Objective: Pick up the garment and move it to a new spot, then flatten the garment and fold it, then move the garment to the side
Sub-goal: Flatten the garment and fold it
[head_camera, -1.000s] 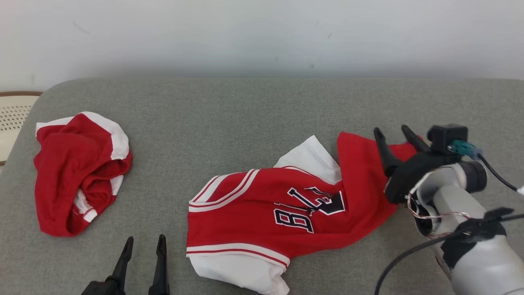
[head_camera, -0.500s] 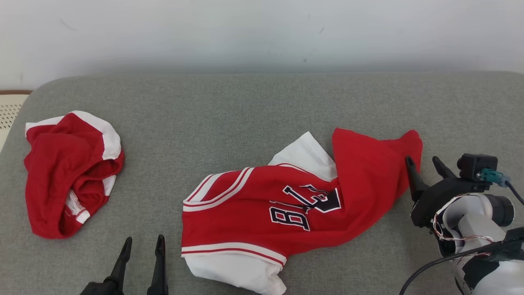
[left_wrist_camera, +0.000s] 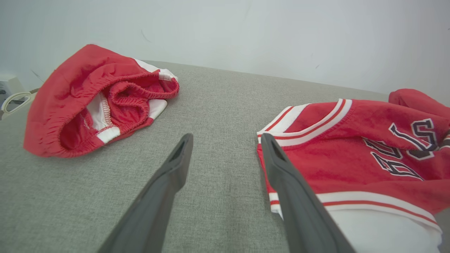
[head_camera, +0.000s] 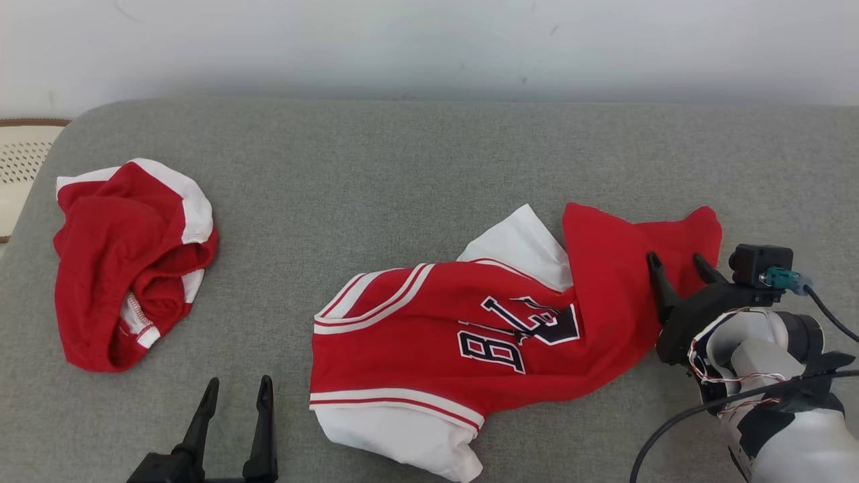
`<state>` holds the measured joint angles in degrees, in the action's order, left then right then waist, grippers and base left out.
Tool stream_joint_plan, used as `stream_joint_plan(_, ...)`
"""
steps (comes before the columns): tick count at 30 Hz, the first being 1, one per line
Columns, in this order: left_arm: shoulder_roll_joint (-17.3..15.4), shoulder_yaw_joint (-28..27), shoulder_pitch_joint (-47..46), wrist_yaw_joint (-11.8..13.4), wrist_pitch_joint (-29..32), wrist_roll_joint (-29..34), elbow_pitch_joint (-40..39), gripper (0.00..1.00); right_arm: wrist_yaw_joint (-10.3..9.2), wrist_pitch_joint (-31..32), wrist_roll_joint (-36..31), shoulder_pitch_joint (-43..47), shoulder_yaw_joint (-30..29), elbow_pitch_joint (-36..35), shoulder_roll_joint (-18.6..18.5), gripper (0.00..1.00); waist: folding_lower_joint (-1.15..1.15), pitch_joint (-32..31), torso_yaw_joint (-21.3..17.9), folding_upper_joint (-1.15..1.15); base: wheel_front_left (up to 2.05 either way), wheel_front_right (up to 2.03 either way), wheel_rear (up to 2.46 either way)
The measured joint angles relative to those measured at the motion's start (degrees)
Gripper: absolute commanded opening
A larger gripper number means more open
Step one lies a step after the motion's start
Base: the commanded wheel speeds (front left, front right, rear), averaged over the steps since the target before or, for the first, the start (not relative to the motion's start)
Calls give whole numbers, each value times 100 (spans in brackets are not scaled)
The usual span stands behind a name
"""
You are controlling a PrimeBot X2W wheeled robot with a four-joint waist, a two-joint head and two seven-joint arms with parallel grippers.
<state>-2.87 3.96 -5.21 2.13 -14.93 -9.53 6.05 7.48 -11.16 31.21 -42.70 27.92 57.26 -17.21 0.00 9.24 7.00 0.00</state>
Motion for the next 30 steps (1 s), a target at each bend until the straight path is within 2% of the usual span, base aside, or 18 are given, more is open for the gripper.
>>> stream_joint_plan(5,0,-7,-19,-2,0,0,0,100,0,11,24,-108,73,243,70,100,0,78,38,0,0,0,0)
stream_joint_plan(6,0,-7,-28,-2,0,0,0,100,0,13,55,-125,85,290,85,91,0,87,45,0,0,0,0)
stream_joint_plan(7,0,-7,-40,-3,0,0,0,100,0,24,59,-139,103,326,94,76,0,96,51,0,0,0,0)
stream_joint_plan(8,0,-5,-51,-3,0,0,0,100,0,24,62,-146,121,360,102,67,0,103,56,0,0,0,0)
stream_joint_plan(9,0,-2,-59,-3,0,0,1,100,0,19,66,-153,135,391,104,50,0,108,62,0,0,0,0)
stream_joint_plan(10,0,-1,-63,-2,0,0,1,100,0,2,82,-159,152,420,107,38,0,111,67,0,0,0,0)
stream_joint_plan(11,0,0,-63,-1,0,0,3,100,0,-7,93,-168,177,436,109,30,0,110,68,0,0,0,0)
stream_joint_plan(13,0,4,-64,0,0,0,9,100,0,-67,97,-186,225,448,112,0,0,107,68,0,0,0,0)
stream_joint_plan(21,0,29,-67,45,0,-3,75,100,0,-327,180,-51,271,232,13,0,0,-30,64,0,0,0,0)
stream_joint_plan(25,0,21,-16,58,0,-5,84,100,0,-372,271,203,172,-92,-111,0,0,-128,44,0,0,0,0)
stream_joint_plan(26,1,0,56,81,0,-10,86,100,0,-385,370,434,24,-408,-205,0,0,-200,17,0,0,0,0)
stream_joint_plan(30,-2,-57,151,101,0,-31,65,100,1,-398,402,828,-54,-864,-290,0,-1,-285,-68,0,0,0,0)
